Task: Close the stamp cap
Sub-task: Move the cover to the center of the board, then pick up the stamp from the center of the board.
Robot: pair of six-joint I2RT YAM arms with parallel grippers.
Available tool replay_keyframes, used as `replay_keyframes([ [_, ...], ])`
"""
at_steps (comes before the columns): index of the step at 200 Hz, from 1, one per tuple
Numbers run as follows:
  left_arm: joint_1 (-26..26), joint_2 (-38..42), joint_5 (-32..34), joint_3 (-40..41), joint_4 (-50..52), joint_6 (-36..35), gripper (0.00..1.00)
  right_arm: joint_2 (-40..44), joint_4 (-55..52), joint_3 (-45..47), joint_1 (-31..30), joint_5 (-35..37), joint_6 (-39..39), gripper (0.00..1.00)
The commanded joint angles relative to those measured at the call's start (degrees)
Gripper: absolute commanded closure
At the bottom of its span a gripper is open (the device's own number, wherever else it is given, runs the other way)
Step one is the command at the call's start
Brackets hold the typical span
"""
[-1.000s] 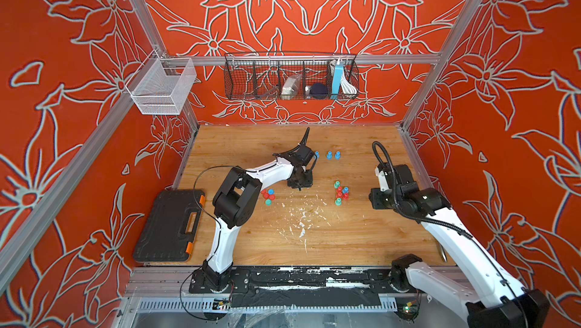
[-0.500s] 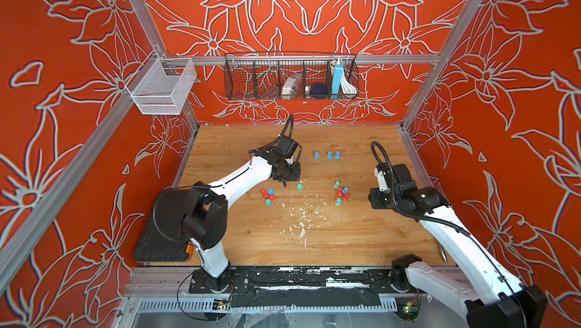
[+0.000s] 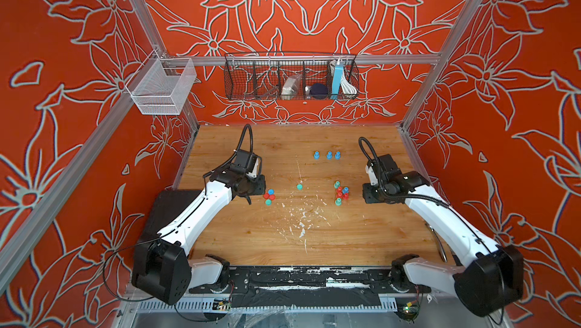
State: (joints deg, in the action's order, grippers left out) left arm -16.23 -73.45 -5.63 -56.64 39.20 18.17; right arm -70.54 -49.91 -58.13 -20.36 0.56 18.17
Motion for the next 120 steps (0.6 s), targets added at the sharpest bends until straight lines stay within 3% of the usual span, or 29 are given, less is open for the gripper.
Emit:
replay_keyframes([
  [1, 0.64, 2.09, -0.83, -0.09, -1.06, -0.95, 0.57, -2.89, -1.34, -5.09, -1.1, -0.01, -1.17, 0.58],
  [120, 0.68, 8.89, 2.29, 2.05, -0.97, -0.79, 0.57, -31.03, -1.8, -24.46, -7.13, 3.49, -1.87, 0.57],
])
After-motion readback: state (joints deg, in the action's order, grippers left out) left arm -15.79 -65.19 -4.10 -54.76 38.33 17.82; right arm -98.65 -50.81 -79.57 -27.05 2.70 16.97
